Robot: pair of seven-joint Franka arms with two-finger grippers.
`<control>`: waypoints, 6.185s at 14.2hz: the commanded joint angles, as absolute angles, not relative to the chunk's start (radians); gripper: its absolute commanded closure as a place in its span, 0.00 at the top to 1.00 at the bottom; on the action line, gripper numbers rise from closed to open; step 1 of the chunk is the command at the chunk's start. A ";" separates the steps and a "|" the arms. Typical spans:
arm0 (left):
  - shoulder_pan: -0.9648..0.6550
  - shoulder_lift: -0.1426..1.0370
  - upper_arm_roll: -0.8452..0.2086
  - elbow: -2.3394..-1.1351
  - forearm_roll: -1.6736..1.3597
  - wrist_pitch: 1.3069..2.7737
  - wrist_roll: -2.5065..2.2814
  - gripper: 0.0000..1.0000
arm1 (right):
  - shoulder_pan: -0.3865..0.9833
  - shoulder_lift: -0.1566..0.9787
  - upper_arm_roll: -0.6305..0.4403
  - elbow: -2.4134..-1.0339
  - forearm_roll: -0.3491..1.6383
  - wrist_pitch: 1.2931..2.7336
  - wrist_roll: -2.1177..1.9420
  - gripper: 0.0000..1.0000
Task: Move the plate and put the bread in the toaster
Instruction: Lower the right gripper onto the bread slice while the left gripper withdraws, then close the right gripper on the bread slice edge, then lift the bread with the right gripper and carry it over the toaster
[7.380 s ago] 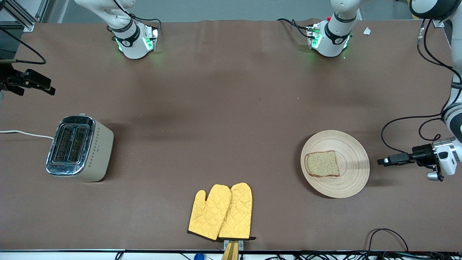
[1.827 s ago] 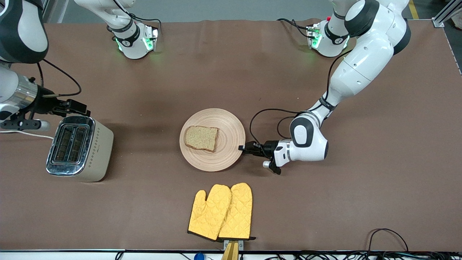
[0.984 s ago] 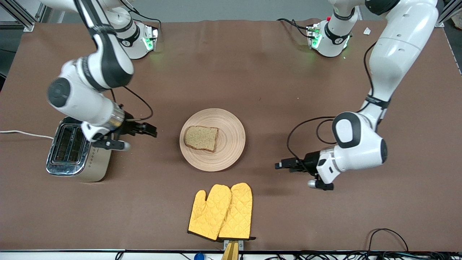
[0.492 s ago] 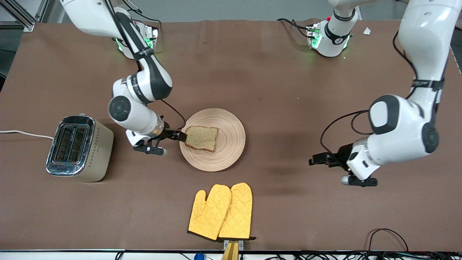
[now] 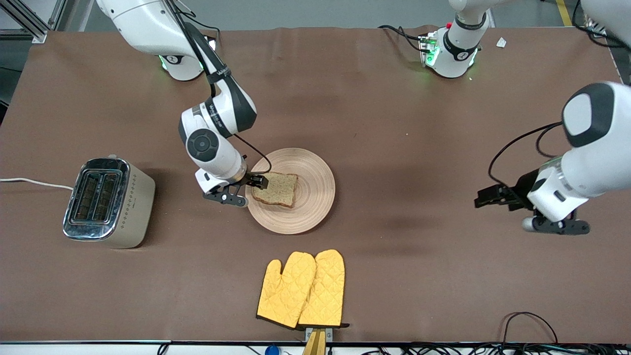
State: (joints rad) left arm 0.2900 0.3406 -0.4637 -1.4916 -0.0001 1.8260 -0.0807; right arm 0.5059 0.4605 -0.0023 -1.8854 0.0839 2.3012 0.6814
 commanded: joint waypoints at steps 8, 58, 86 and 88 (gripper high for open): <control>0.128 0.105 -0.185 -1.480 0.058 1.629 -0.078 1.00 | 0.543 0.482 -0.014 -1.894 0.054 2.313 0.750 0.58; 0.130 -0.071 -0.224 -1.641 0.002 1.574 -0.089 1.00 | 0.575 0.546 -0.023 -1.603 -0.057 1.913 0.859 0.00; 0.144 -0.084 -0.225 -1.623 0.003 1.531 -0.081 1.00 | 0.368 0.495 -0.023 -1.295 -0.808 1.244 0.557 0.00; 0.143 -0.083 -0.225 -1.624 0.005 1.531 -0.081 1.00 | 0.332 0.497 -0.023 -1.298 -0.828 1.253 0.534 0.00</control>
State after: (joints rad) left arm 0.1401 -0.0772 -0.2220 -1.6313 0.0040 1.5478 -0.0920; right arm 0.3705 0.5193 -0.0386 -1.2760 -0.7907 1.2447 0.5630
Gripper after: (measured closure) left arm 0.000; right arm 0.982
